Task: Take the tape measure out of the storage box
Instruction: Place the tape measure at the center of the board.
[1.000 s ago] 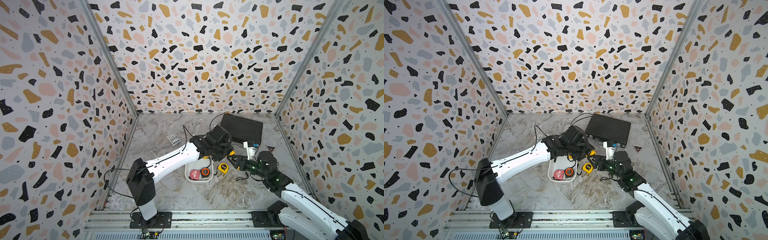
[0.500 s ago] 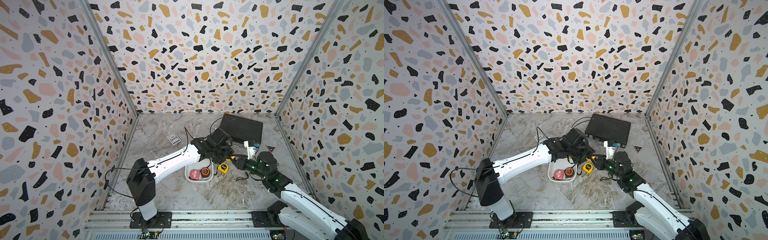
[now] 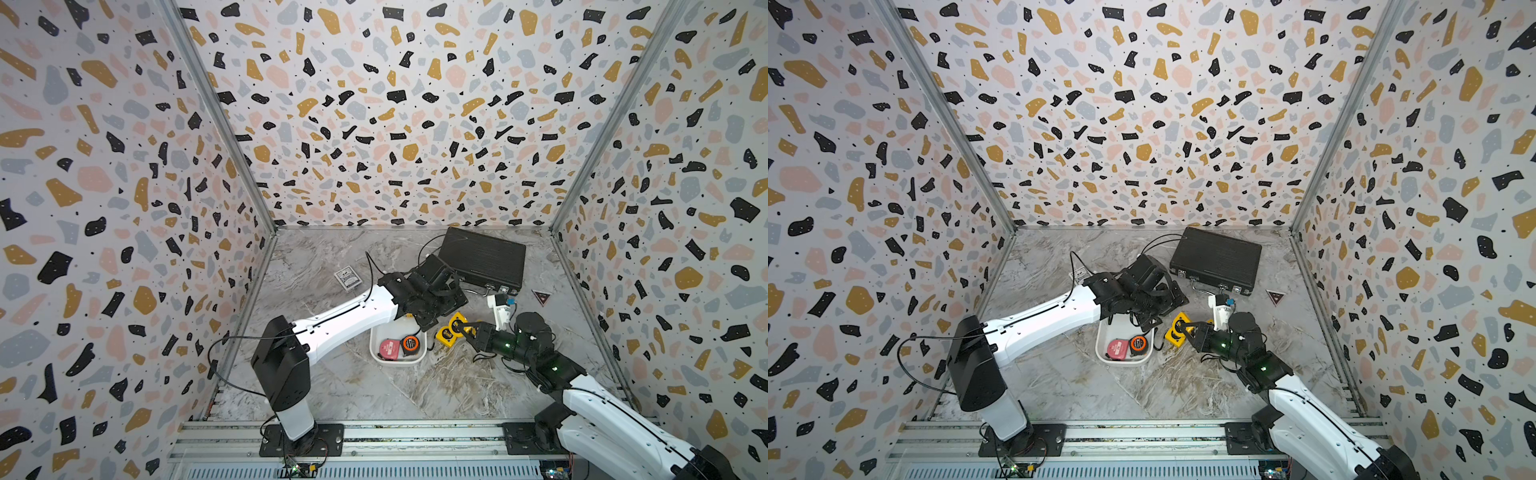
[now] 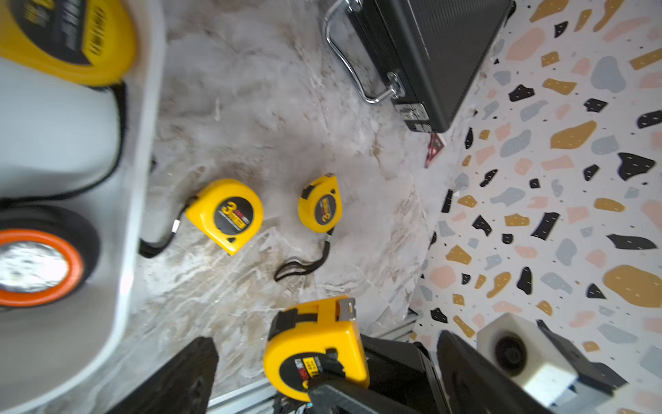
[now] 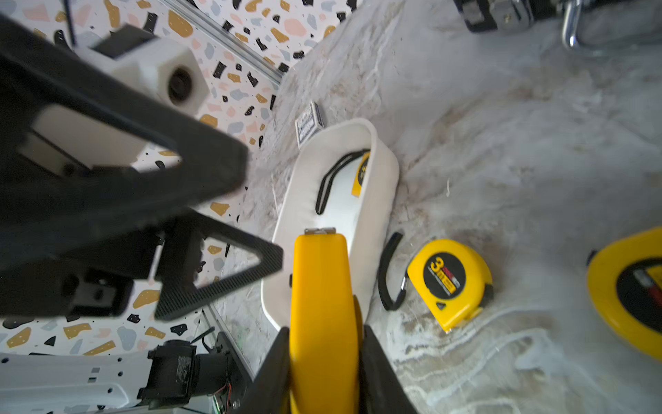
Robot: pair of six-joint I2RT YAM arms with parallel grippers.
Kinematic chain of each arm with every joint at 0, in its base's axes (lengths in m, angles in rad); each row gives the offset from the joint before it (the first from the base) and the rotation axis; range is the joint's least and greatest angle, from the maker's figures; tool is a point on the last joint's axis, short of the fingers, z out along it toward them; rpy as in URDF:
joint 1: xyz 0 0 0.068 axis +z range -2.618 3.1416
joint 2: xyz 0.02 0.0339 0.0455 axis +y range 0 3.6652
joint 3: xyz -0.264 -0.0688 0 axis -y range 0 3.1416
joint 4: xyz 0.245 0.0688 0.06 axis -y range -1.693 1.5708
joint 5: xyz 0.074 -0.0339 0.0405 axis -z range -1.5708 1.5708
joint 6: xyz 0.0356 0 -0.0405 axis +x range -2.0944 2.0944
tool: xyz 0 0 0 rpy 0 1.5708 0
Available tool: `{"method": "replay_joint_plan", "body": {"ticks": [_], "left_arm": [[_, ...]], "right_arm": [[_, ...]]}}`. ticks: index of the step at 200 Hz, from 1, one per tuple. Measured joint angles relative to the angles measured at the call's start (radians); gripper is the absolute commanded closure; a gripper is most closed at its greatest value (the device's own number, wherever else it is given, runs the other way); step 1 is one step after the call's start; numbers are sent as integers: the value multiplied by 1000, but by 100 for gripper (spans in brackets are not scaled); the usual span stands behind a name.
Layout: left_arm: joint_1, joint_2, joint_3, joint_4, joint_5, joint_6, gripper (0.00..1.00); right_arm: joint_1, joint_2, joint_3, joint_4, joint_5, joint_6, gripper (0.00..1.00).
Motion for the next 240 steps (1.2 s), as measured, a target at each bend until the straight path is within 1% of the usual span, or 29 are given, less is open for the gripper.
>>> {"method": "replay_joint_plan", "body": {"ticks": [38, 62, 96, 153, 178, 206, 223, 240], "left_arm": [[57, -1, 2, -117, -68, 140, 0], [75, -10, 0, -159, -91, 193, 0], [84, -34, -18, -175, -106, 228, 0], [85, -36, -71, -184, -112, 247, 0], [85, -36, -82, -191, -114, 250, 0], [85, -36, -83, -196, -127, 255, 0], [85, -36, -83, -206, -133, 265, 0], [88, -35, -83, -214, -139, 275, 0]], "right_arm": [[3, 12, -87, -24, -101, 45, 85], [7, 61, -102, -33, -151, 49, 85], [16, 160, -102, -28, -189, 48, 85], [27, 293, -102, 12, -197, 40, 84], [28, 336, -102, 23, -202, 32, 79], [28, 351, -94, 26, -207, 19, 60], [28, 345, -85, -6, -202, 2, 51], [28, 328, -69, -61, -190, -18, 46]]}}
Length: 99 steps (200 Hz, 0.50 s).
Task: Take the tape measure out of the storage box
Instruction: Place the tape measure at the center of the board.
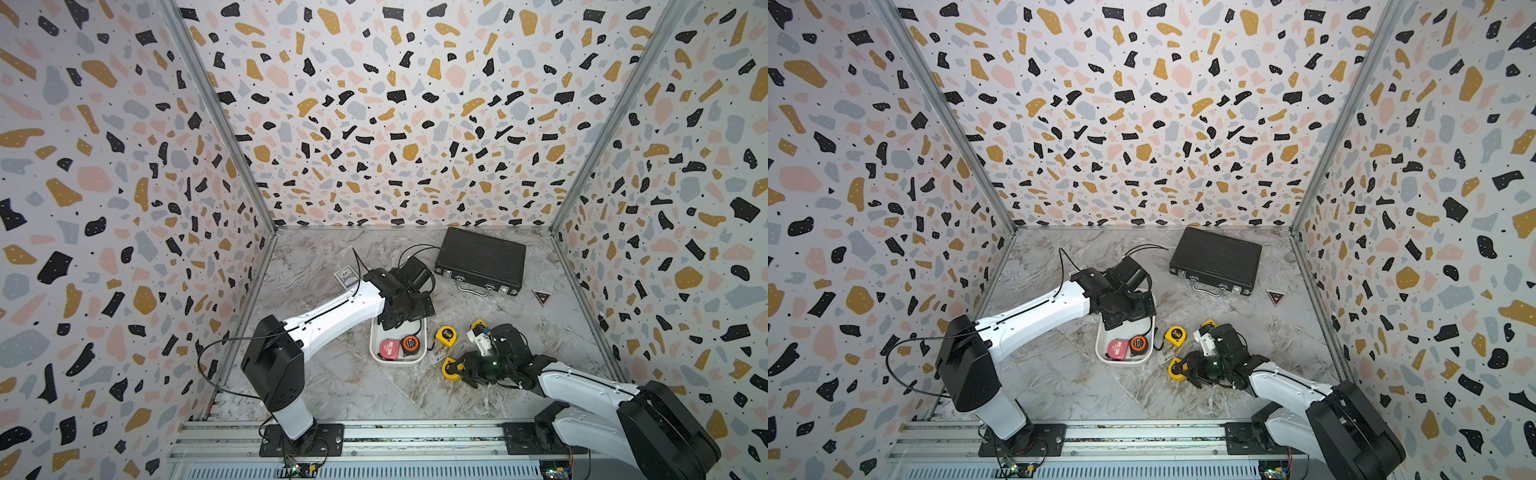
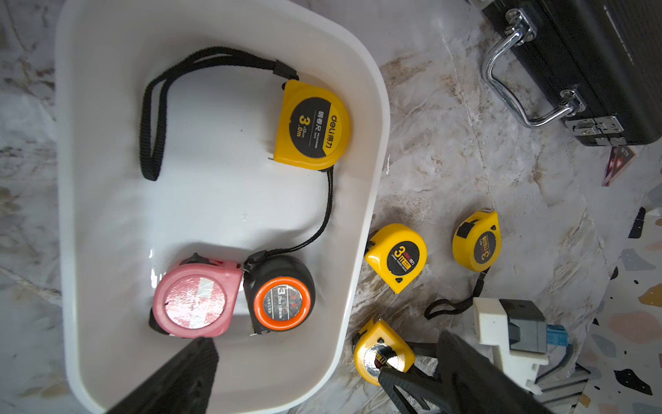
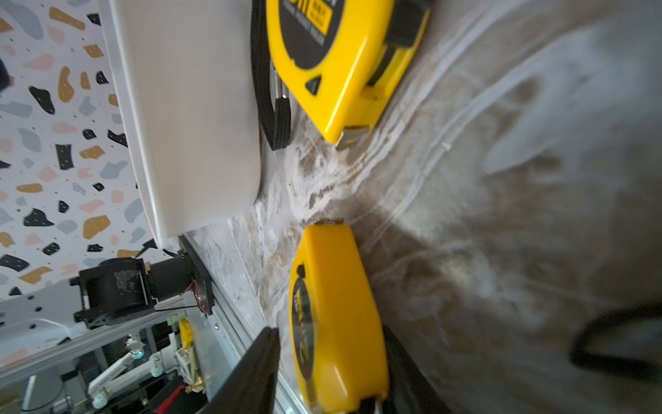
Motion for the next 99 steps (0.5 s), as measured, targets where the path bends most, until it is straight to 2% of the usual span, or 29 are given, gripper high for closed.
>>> {"method": "replay_joint_plan", "body": {"ticks": [38, 99], "left_arm": [[6, 5, 0, -15, -20, 25, 0], [26, 77, 8, -40, -74, 89, 0]], "right_arm": [[0, -63, 56, -139, 36, -58, 37], [0, -144, 111, -344, 117, -125, 32]]}}
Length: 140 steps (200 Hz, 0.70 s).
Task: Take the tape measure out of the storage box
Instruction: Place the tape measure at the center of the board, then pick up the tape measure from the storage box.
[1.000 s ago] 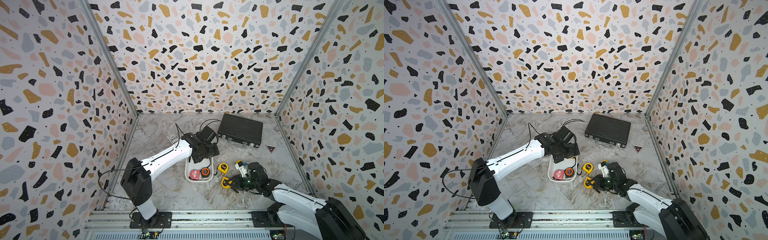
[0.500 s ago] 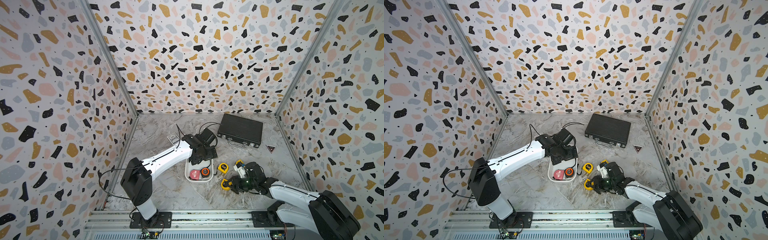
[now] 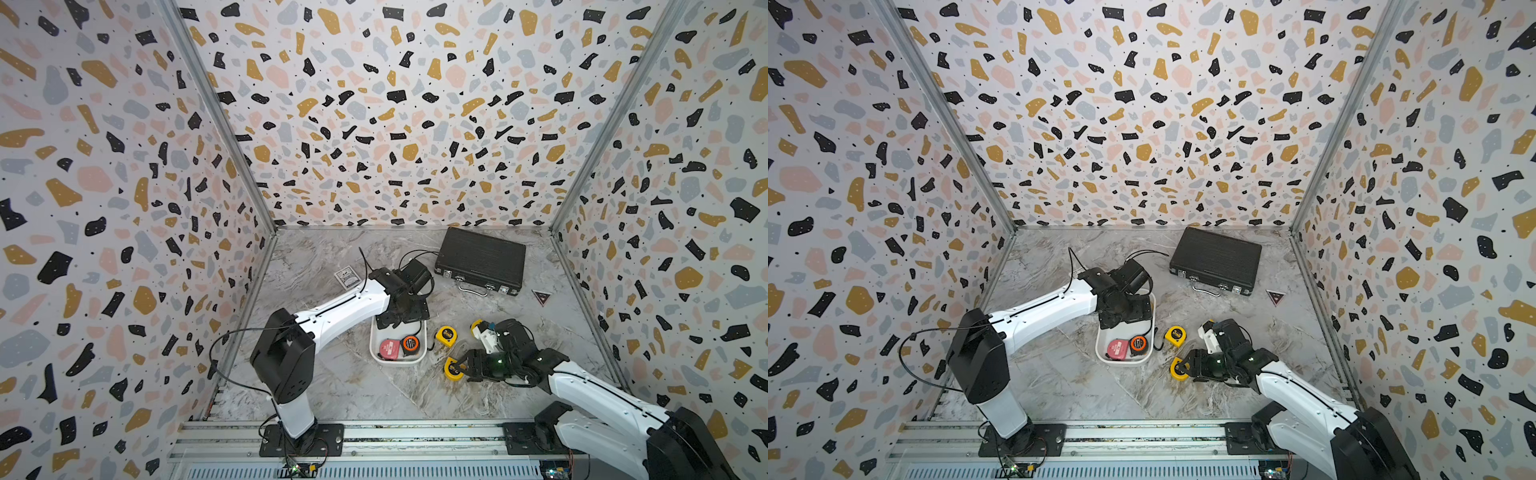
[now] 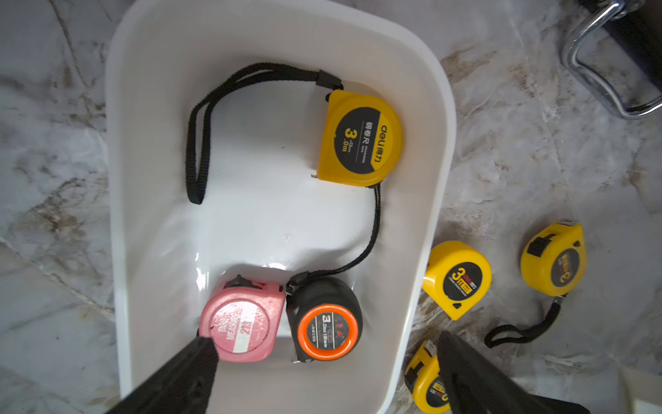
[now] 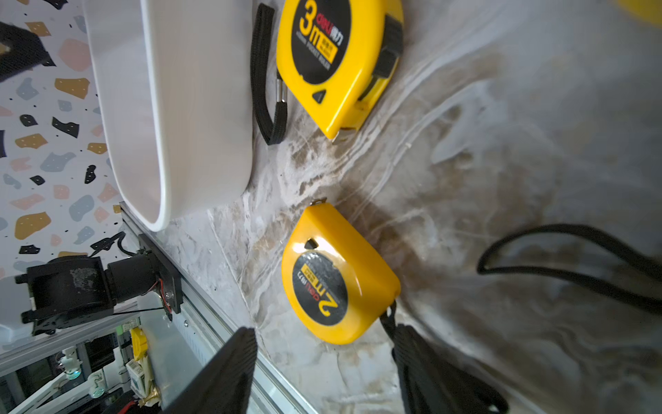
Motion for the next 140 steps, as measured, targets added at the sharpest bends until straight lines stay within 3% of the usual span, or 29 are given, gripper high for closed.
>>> {"method": "replay_joint_plan", "body": {"ticks": [85, 140], "left_arm": [[61, 113, 45, 22, -24, 124, 4], [102, 207, 62, 104, 35, 177, 5]], "right_arm": [[0, -60, 92, -128, 85, -23, 27], [0, -32, 131, -145, 103, -28, 20]]}}
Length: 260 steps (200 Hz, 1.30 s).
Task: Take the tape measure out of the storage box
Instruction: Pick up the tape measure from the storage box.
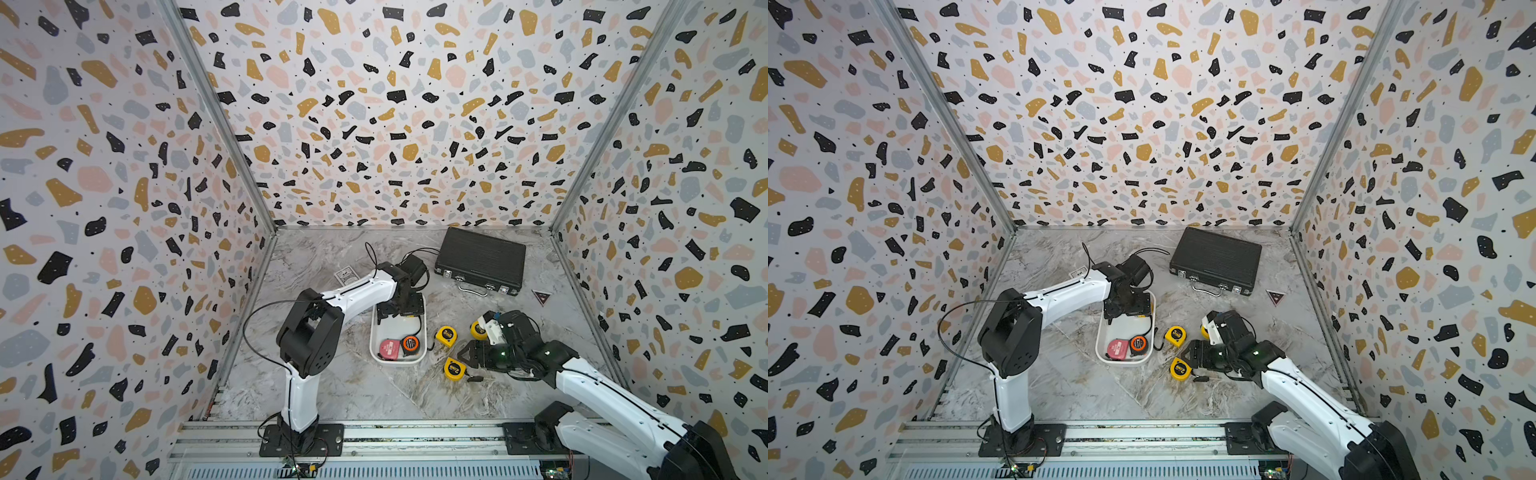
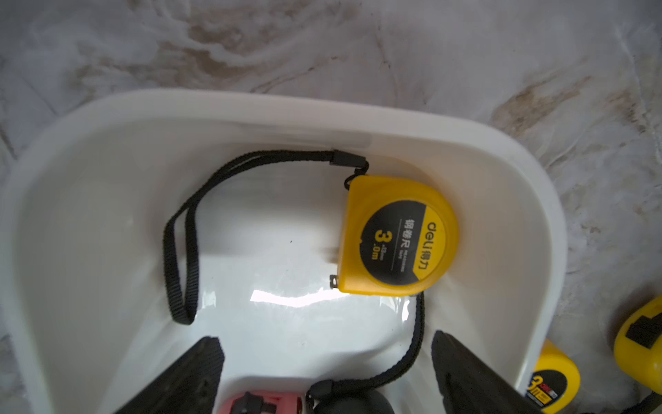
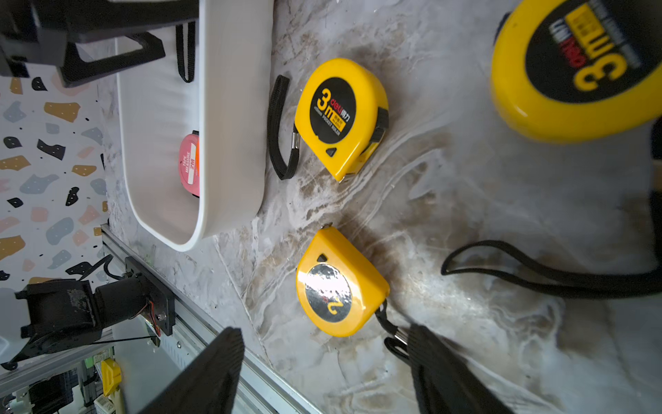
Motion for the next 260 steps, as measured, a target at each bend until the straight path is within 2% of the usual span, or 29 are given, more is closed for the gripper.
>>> {"method": "replay_joint_plan", "body": {"ticks": [77, 201, 260], "left_arm": [[24, 79, 68, 49, 77, 24, 6], [24, 162, 161, -8, 78, 78, 6], [24, 188, 176, -34, 72, 99, 18]], "right_arm": [[0, 73, 34, -1, 3, -14, 16], [0, 91, 37, 25, 3, -16, 14], [0, 103, 50, 35, 3, -15, 14]]}}
